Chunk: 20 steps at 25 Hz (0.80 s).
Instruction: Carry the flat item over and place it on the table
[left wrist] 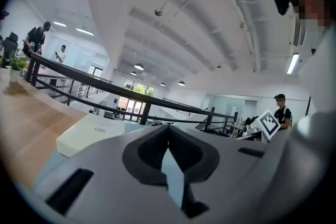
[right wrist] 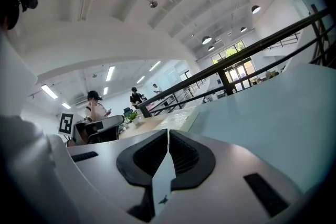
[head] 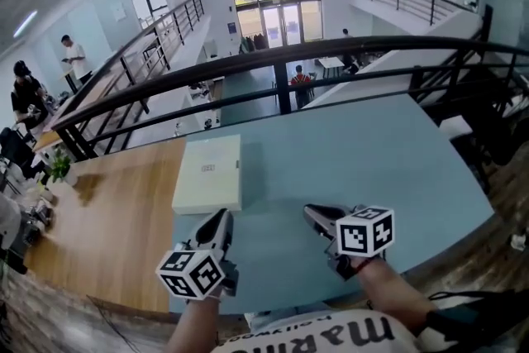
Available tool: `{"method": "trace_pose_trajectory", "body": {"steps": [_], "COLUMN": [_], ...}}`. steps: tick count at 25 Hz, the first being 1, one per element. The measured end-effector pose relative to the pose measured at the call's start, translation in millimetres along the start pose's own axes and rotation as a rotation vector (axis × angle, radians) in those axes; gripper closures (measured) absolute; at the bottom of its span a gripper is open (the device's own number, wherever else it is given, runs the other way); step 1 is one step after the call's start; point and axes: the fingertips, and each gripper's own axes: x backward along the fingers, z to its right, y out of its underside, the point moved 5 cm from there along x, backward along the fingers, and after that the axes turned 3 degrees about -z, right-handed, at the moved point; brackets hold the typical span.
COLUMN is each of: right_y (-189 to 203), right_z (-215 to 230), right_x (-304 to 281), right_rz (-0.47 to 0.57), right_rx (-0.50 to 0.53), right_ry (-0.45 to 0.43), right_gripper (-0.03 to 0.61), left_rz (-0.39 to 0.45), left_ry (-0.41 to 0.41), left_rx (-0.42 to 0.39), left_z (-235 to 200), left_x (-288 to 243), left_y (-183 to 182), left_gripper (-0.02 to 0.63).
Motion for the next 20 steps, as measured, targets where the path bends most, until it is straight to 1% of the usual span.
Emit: {"method": "trace_pose_trajectory", "body": {"steps": [2,5,8,20], "right_y": [-0.7,3.1,6.8,5.0], "right_z": [-0.4,2.0,5.1,7.7], "right_x": [12.7,28.5,40.1,59.0], "right_rz": [0.000,-0.004,-0.014,-0.028], "right_rx": [0.028,0.039,0.049,0.080], "right_ry": [-0.003,-0.002,0.009,0.013], "right_gripper": [0.537,0.537,0.537,0.537], "left_rz": [0.018,0.030,0.040,0.066], "left_ry": [0.010,0.022,0.027,0.022], "left_rx": [-0.009,-0.027,-0.029,-0.035], "left_z": [13.5,32.1,45.3,68.1], "left_x": [1.7,3.2,4.5,12.5], "left_y": [-3.3,-3.7,-3.0,-8.2], "left_gripper": [0.610,0.610,0.610,0.611]}}
